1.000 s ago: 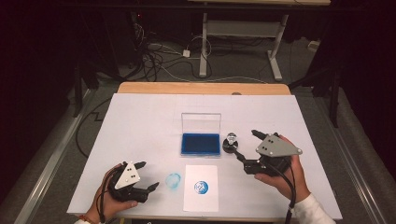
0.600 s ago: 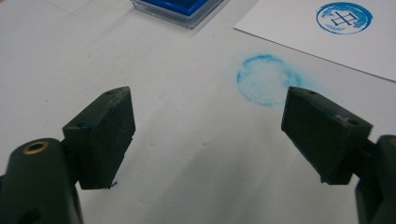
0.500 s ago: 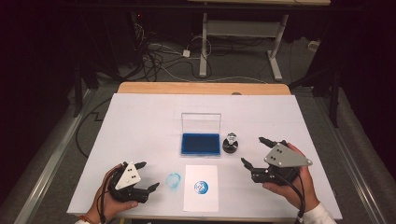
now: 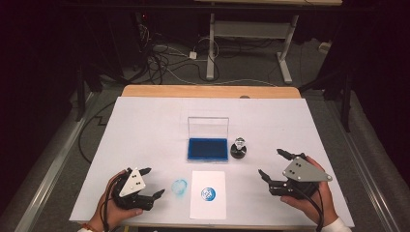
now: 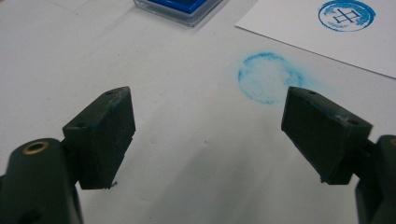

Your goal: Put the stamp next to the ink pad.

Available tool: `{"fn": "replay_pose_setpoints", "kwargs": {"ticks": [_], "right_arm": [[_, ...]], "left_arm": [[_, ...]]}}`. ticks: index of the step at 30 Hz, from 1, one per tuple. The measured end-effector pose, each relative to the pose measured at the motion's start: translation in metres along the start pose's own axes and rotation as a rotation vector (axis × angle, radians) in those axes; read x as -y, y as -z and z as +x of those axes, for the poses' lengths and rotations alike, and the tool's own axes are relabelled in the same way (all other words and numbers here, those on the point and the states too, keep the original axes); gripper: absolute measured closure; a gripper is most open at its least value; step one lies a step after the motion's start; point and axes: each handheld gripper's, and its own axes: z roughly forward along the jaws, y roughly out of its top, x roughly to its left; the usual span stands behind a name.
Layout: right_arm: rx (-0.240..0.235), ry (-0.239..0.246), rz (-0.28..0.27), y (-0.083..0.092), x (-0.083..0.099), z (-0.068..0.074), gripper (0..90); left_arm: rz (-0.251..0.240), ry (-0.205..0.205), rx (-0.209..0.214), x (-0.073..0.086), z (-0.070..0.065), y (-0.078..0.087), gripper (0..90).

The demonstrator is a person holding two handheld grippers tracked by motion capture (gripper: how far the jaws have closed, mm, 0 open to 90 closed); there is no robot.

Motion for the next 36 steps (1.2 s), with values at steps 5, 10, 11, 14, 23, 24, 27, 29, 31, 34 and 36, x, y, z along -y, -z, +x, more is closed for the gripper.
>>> {"fn": "replay_pose_setpoints", "kwargs": {"ticks": [5,10,11,14,23,24,27,29,31,34,36], "right_arm": [[0.002,-0.021,0.006,0.003,0.01,-0.003,19.4],[0.014,-0.016,0.023,0.003,0.021,-0.005,19.4],[0.01,-0.02,0.027,0.003,0.023,-0.006,19.3],[0.014,-0.012,0.035,0.002,0.03,-0.006,19.3],[0.018,-0.066,0.032,0.004,0.056,-0.006,18.3],[0.02,-0.076,0.033,0.004,0.06,-0.005,17.4],[0.019,-0.096,0.054,0.005,0.07,-0.004,17.0],[0.015,-0.099,0.066,0.006,0.074,-0.003,17.0],[0.02,-0.096,0.06,0.006,0.074,-0.003,17.2],[0.02,-0.074,0.053,0.006,0.072,-0.001,17.1],[0.021,-0.067,0.052,0.006,0.071,0.0,17.1]], "left_arm": [[0.0,0.002,0.0,0.001,0.0,0.001,16.9],[0.001,-0.002,-0.001,0.0,0.0,0.0,16.9],[0.001,-0.001,-0.001,0.0,0.0,0.0,16.9],[0.0,0.001,-0.002,0.0,0.001,0.0,16.9],[-0.008,0.014,-0.016,0.001,0.004,0.003,16.9],[-0.009,0.015,-0.021,0.0,0.004,0.003,16.9],[-0.014,0.021,-0.029,0.0,0.004,0.005,16.9],[-0.014,0.023,-0.033,0.001,0.004,0.006,16.9],[-0.017,0.025,-0.036,0.001,0.004,0.006,16.9],[-0.02,0.016,-0.045,-0.001,0.003,0.008,16.9],[-0.022,0.015,-0.044,-0.001,0.003,0.009,16.9]]}}
